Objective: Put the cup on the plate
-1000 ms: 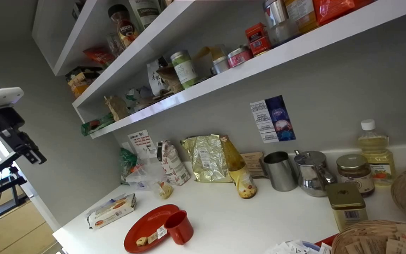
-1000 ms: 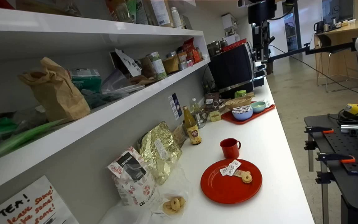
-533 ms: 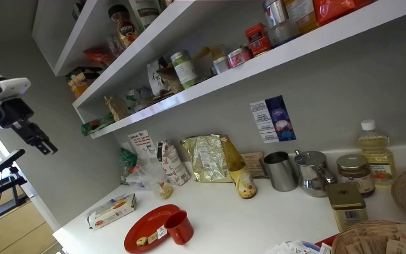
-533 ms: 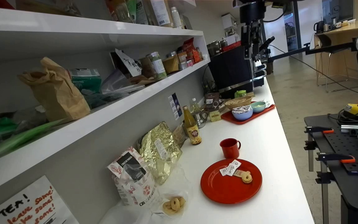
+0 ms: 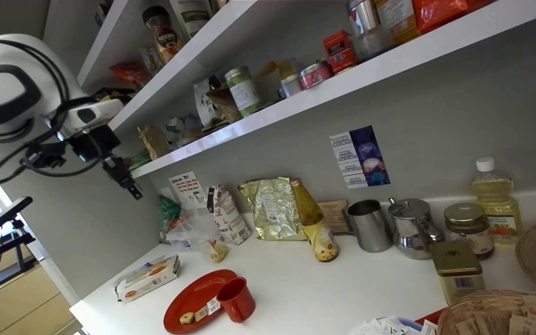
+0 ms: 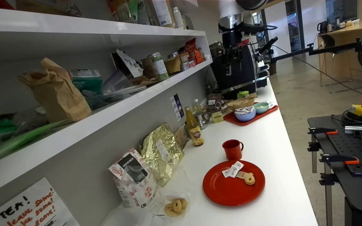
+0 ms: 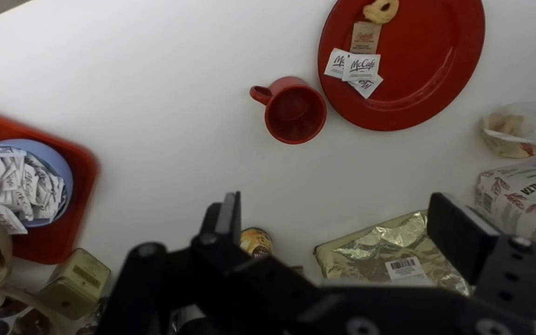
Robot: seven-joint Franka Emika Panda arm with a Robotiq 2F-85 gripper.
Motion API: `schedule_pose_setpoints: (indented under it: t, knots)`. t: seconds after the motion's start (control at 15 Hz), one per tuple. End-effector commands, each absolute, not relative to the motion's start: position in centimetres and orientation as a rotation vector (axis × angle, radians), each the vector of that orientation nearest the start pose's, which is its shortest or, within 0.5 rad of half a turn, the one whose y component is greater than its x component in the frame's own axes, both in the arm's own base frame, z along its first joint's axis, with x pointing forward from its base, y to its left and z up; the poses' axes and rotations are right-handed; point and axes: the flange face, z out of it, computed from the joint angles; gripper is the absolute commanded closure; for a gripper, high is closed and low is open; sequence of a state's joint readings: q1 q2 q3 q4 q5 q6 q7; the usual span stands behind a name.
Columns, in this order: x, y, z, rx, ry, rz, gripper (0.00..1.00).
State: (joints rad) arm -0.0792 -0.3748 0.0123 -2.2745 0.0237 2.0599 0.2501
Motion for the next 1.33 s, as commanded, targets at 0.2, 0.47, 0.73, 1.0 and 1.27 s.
schedule_pose_setpoints:
  t: [0.2,0.47,0.73,1.0,1.27]
  knots:
    - [53.9,-7.5,44.0,-3.069,0.504,0.004,0.0]
    - [57.0,-8.2,40.0,-3.057,0.582,0.068,0.0]
    - [59.0,-7.3,36.7,-3.054,0.602,0.141,0.0]
    - [58.7,-4.6,31.8,-3.097,0.535,0.281,0.0]
    - [58.3,-2.9,28.4,-3.113,0.486,0.389,0.0]
